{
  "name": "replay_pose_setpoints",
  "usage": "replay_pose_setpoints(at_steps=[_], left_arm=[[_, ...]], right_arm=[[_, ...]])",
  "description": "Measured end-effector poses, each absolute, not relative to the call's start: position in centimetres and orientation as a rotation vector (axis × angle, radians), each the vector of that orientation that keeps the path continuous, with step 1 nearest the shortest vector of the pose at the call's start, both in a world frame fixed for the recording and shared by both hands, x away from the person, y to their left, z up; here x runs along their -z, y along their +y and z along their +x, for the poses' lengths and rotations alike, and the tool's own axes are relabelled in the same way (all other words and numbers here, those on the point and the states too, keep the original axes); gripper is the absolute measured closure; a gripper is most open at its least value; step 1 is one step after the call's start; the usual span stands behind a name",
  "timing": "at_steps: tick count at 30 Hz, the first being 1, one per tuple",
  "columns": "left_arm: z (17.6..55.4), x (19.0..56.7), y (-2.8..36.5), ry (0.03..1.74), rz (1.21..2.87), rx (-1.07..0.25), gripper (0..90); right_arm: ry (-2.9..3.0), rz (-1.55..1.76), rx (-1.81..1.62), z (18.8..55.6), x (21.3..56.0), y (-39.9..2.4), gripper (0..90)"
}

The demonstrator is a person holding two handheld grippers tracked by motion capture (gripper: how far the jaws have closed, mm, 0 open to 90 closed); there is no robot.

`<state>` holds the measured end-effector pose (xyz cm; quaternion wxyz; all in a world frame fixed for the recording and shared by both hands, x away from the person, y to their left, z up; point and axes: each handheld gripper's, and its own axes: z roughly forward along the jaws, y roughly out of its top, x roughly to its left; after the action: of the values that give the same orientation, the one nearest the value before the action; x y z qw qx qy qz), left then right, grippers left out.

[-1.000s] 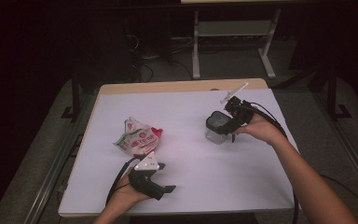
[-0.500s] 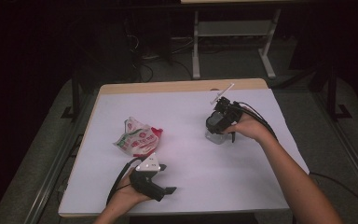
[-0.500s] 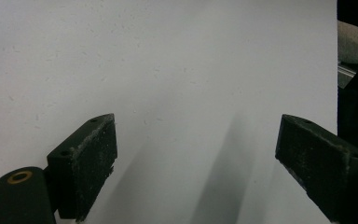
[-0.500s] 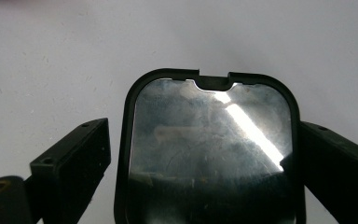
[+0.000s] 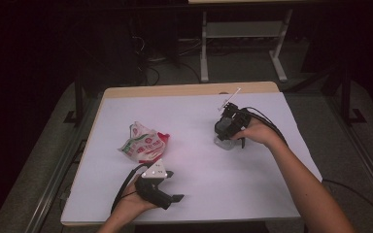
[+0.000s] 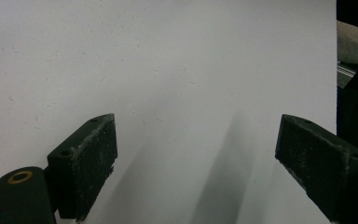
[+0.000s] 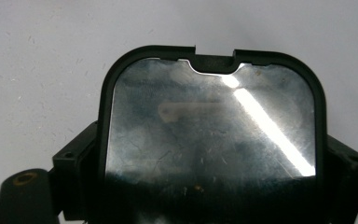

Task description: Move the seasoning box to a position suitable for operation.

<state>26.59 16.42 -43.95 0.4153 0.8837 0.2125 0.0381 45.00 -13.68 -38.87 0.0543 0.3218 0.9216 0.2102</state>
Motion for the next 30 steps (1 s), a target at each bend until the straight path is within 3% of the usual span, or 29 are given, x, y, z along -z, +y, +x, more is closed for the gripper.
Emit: replay_pose_setpoints(at_steps=[30], left_arm=[[26.8,44.1,16.4,0.534,2.236,-0.092,12.4]], right_arm=[[2.823,0.963,-0.646,43.6,37.7,-14.1,15.0]])
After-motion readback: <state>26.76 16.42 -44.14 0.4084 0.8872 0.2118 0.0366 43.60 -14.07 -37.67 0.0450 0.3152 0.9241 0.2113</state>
